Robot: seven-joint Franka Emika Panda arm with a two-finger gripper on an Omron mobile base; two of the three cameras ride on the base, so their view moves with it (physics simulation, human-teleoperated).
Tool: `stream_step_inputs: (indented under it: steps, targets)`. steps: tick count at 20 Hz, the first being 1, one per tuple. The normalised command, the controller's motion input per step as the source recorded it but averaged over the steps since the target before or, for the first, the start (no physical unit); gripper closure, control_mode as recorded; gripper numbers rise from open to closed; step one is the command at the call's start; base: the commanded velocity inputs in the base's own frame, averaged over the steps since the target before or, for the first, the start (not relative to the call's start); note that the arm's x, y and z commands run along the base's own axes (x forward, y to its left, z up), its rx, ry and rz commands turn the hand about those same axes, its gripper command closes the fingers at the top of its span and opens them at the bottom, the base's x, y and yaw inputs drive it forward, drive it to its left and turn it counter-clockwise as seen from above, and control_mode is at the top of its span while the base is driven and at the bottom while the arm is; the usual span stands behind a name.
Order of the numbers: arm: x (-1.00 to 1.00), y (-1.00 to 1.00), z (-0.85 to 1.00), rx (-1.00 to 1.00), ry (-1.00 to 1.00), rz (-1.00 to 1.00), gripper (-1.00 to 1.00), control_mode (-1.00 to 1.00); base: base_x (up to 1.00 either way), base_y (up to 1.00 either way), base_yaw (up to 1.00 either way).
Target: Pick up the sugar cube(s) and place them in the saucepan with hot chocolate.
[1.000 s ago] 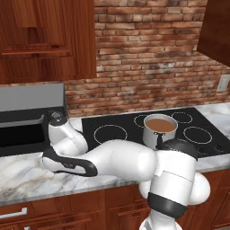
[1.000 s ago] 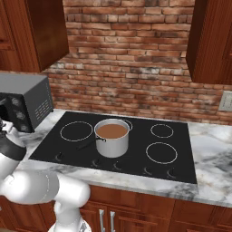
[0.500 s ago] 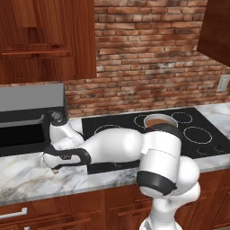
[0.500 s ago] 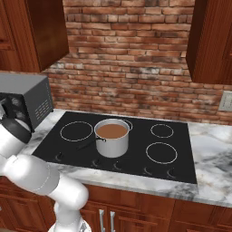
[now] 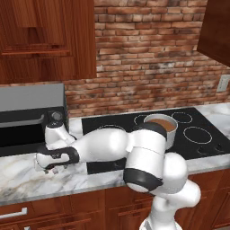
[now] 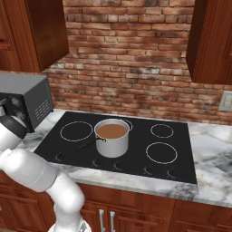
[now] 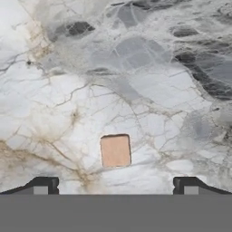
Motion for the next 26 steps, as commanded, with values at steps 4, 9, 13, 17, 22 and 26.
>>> stream_step_inputs:
  steps: [4,9,13,17,22,26]
  targets:
    - [0.18,0.03,-0.22,-0.02,0.11,0.00,-1.00,-1.00,0.00,0.00,0.00]
    - [0.17,0.00,-0.17,-0.01,0.11,0.00,-1.00,-1.00,0.00,0.00,0.00]
    - [0.01,0.00,-0.11,0.00,0.01,0.00,-1.00,-1.00,0.00,0.00,0.00]
    - [0.00,0.01,-0.16,0.00,0.00,0.00,-1.00,-1.00,0.00,0.00,0.00]
    - [-0.04,0.02,-0.20,-0.01,0.00,0.00,-1.00,-1.00,0.00,0.00,0.00]
    - [-0.19,0.00,-0.13,-0.01,0.00,0.00,-1.00,-1.00,0.00,0.00,0.00]
